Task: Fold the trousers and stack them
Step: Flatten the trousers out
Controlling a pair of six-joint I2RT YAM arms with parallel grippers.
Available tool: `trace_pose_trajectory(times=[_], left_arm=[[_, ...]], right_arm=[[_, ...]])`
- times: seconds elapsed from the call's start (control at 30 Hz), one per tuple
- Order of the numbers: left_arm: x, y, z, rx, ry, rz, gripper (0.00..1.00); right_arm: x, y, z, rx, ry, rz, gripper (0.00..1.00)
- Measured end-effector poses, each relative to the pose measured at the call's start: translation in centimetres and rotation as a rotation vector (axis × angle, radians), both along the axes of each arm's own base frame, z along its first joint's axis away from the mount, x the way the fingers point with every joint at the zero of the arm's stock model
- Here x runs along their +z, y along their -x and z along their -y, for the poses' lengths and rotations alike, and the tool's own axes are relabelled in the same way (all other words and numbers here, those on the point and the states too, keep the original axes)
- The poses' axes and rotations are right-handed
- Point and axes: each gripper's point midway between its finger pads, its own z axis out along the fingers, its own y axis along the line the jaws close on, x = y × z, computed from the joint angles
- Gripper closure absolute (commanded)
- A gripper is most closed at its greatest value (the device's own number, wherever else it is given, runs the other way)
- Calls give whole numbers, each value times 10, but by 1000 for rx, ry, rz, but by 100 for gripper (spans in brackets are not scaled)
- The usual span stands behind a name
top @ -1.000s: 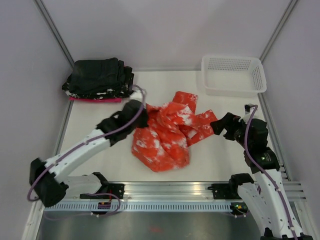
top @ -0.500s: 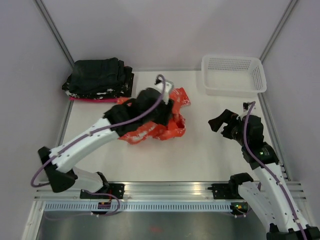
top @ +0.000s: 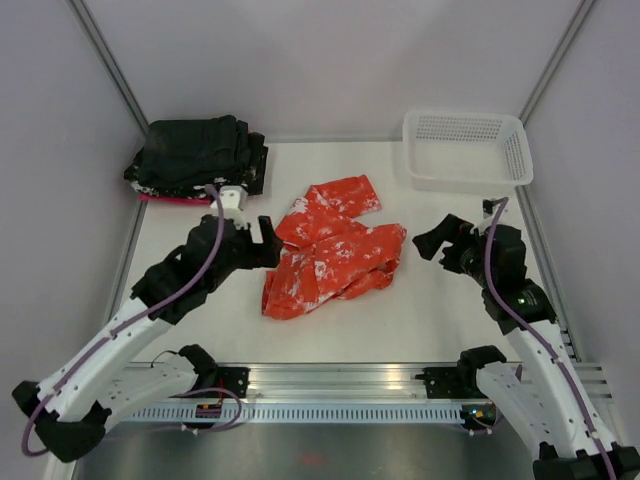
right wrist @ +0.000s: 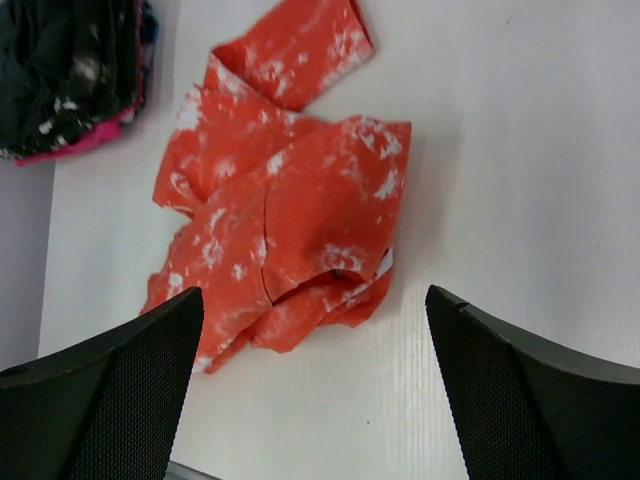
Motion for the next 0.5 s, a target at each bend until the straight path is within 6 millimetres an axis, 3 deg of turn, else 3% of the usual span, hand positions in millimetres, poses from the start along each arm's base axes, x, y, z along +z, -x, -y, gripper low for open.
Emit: trace_pose_trajectory(times=[0.07, 0.1, 0.2, 0.3, 0.4, 0.5], left_arm=[[-16, -4, -28, 99, 38, -15, 0], [-33, -6, -32, 120, 49, -45, 0], [-103, 6, -20, 71, 44, -226, 2], [-168, 33, -4, -18, 54, -418, 6], [-194, 54, 6, -86, 101, -500, 21], [-197, 53, 18, -121, 138, -515, 60]], right_arm=[[-29, -2, -12, 56, -11, -64, 2], [-43, -1, -16, 76, -8, -99, 2], [-71, -3, -22, 113, 26, -182, 2], [-90, -15, -25, 136, 76, -245, 2], [-105, -29, -29, 152, 95, -282, 2], [-116, -41, -39, 185, 79, -291, 4]])
